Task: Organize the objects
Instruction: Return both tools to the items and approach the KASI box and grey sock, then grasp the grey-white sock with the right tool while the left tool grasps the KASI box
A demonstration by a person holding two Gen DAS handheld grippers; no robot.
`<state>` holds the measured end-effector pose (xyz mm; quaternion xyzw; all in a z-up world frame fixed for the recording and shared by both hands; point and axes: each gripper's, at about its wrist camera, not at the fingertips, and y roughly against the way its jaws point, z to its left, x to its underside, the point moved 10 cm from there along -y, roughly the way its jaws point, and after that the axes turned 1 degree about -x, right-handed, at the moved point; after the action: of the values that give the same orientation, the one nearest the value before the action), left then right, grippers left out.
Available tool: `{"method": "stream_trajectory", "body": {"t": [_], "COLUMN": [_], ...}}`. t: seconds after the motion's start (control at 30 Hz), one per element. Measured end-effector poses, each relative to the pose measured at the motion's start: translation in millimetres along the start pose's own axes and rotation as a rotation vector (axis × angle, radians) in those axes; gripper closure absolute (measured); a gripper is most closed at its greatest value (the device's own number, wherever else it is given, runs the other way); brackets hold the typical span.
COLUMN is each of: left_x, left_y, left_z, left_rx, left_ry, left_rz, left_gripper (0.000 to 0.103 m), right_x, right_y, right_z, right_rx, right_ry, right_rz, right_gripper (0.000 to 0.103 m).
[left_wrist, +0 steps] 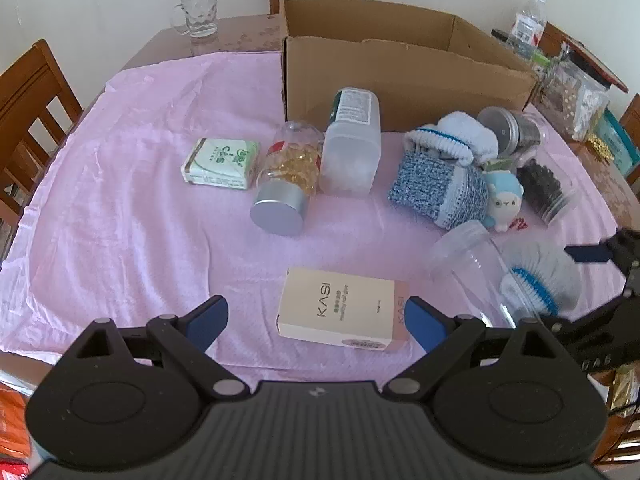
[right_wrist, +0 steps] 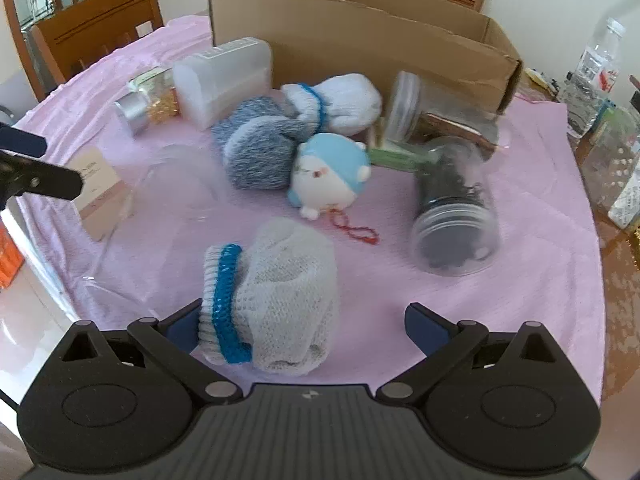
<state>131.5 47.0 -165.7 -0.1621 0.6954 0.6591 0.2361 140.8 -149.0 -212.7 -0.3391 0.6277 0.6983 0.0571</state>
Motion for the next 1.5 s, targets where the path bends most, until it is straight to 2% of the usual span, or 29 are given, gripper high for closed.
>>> {"method": "stream_trajectory", "body": {"t": [0.2, 0.33, 0.53, 0.77, 1.23, 1.43, 1.5], "left_x": [2.6, 6.3, 10.4, 16.3, 12.6, 9.7, 8.7], "left_y": [-5.3, -10.8, -22.7, -37.7, -40.0, -39.7, -39.1], "left_z": [-8.5, -16.4, -20.6, -20.6, -22.3, -24.1, -24.4], "left_rx": [0.022, 0.042, 0.048, 0.030, 0.033, 0.041, 0.042], "left_ry": [-0.059, -0.095, -0.110, -0.125, -0.131, -0.140, -0.143], "left_rz": [0.015, 0.032, 0.052, 0.076, 0.064, 0.064, 0.063], "left_gripper": [0.008, 0.008, 0.008, 0.008, 0.009, 0.015, 0.018], "right_x": [7.3, 10.7, 11.7, 8.7, -7.8, -8.2, -7.9], "right_y": [3.6, 2.5, 3.0, 2.2, -5.7, -0.5, 2.0], "right_z": [-26.6, -33.2, -30.3, -29.3, -6.2, -4.7, -4.4], "right_rx": [0.032, 0.012, -0.004, -0.015, -0.068, -0.075, -0.074], "right_ry": [-0.040, -0.074, -0.039, -0.024, 0.071, 0.095, 0.104], "right_rz": [0.012, 0.013, -0.039, -0.022, -0.032, -0.030, -0.029], "right_gripper": [0.000, 0.000, 0.000, 0.000, 0.001, 0.010, 0.016]}}
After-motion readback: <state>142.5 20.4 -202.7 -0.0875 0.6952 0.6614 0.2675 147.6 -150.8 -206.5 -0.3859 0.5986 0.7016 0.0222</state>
